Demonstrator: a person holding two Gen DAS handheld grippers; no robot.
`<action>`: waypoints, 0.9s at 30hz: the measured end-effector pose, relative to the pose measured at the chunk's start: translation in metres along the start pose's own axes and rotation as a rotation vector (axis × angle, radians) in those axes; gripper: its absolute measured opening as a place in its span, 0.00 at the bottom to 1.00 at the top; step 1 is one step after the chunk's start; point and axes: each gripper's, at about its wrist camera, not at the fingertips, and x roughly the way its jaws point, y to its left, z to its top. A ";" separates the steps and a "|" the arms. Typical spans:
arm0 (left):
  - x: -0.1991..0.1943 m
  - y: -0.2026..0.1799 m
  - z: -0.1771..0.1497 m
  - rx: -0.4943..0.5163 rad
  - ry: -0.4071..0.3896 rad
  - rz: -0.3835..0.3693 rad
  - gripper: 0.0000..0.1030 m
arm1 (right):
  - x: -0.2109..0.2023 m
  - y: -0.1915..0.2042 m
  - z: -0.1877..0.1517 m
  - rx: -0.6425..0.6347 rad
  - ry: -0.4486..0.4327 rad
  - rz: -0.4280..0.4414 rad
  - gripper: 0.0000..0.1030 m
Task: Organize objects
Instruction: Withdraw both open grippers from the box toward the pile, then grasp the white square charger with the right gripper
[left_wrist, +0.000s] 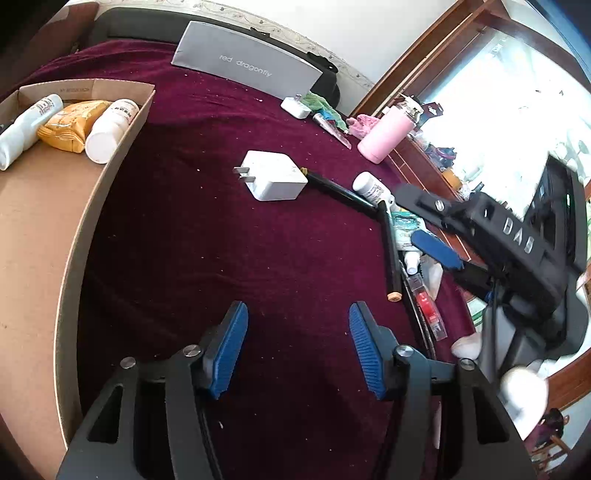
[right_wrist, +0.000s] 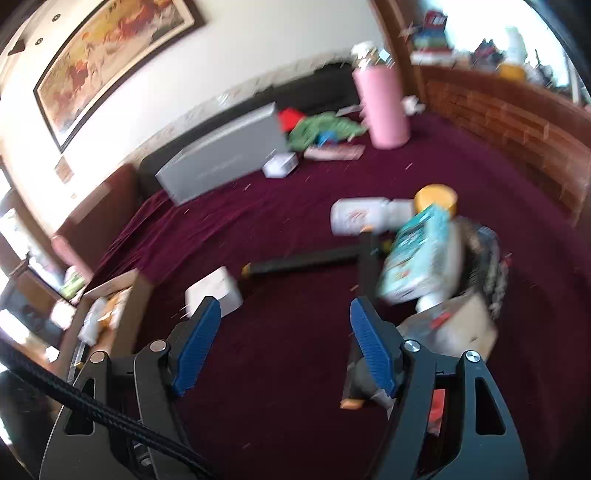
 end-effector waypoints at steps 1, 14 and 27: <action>0.000 -0.001 0.000 0.004 0.002 -0.005 0.55 | 0.003 0.009 0.006 -0.027 0.039 0.011 0.71; 0.000 0.002 0.002 -0.006 0.005 -0.052 0.58 | 0.114 0.082 0.041 -0.290 0.313 -0.128 0.76; -0.003 0.006 0.001 -0.006 0.003 -0.056 0.59 | 0.108 0.071 0.045 -0.272 0.319 -0.094 0.76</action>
